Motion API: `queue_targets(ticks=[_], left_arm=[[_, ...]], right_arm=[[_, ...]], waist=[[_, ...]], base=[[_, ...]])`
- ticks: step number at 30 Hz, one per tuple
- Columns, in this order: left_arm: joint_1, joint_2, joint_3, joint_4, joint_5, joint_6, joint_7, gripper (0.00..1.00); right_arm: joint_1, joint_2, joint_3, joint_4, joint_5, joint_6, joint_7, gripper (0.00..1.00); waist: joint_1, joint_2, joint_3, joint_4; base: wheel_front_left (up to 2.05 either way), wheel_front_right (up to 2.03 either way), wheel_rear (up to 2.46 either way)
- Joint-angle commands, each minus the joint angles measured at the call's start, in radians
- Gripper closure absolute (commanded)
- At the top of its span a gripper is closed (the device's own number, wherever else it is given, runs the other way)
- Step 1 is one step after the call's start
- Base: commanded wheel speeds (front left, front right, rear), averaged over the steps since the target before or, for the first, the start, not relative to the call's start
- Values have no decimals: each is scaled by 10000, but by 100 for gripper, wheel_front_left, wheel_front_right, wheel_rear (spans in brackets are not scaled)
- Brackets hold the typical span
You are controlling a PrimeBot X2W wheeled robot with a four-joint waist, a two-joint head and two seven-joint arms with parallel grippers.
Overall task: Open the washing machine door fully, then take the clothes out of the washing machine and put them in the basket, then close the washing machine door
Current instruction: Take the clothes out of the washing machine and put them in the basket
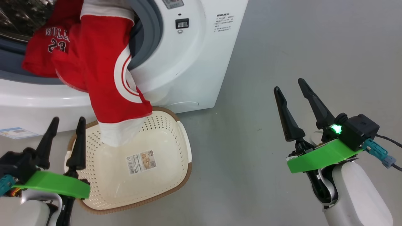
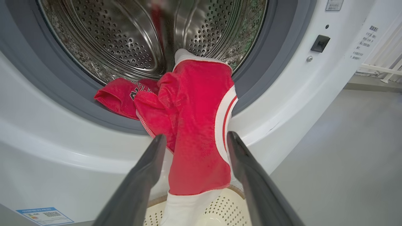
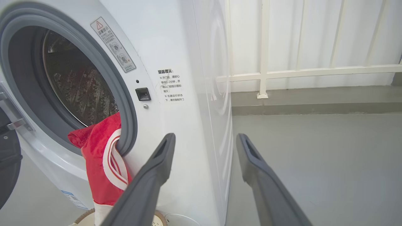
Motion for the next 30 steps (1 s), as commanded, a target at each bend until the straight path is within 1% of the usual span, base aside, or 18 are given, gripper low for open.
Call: queue_targets(ticks=[1, 10, 17, 24, 27, 30], left_arm=[[1, 413, 413, -383, 109, 135, 23, 0], [252, 470, 366, -1147, 88, 428, 273, 0], [185, 467, 291, -1240, 85, 497, 383, 0], [-586, 544, 101, -1099, 187, 424, 827, 0], [-1151, 612, -58, -757, 268, 354, 1245, 0], [-1829, 533, -244, -351, 240, 193, 1669, 0]], right_arm=[[214, 38, 116, -284, 121, 16, -46, 0], [184, 61, 128, -261, 91, 16, -46, 0], [139, 56, 159, -239, 100, 16, -46, 0], [83, 16, 249, -208, 107, 16, -46, 0], [47, 7, 307, -190, 113, 16, -46, 0], [2, 2, 352, -184, 122, 16, -46, 0]], waist=[[0, 0, 11, 3], [0, 0, 8, -50], [0, 0, 15, -56], [0, 0, 5, -33], [0, 0, 28, -45], [0, 0, 89, -78]], base=[[0, 0, 0], [0, 0, 0], [0, 0, 0], [0, 0, 0], [0, 0, 0], [0, 0, 0]])
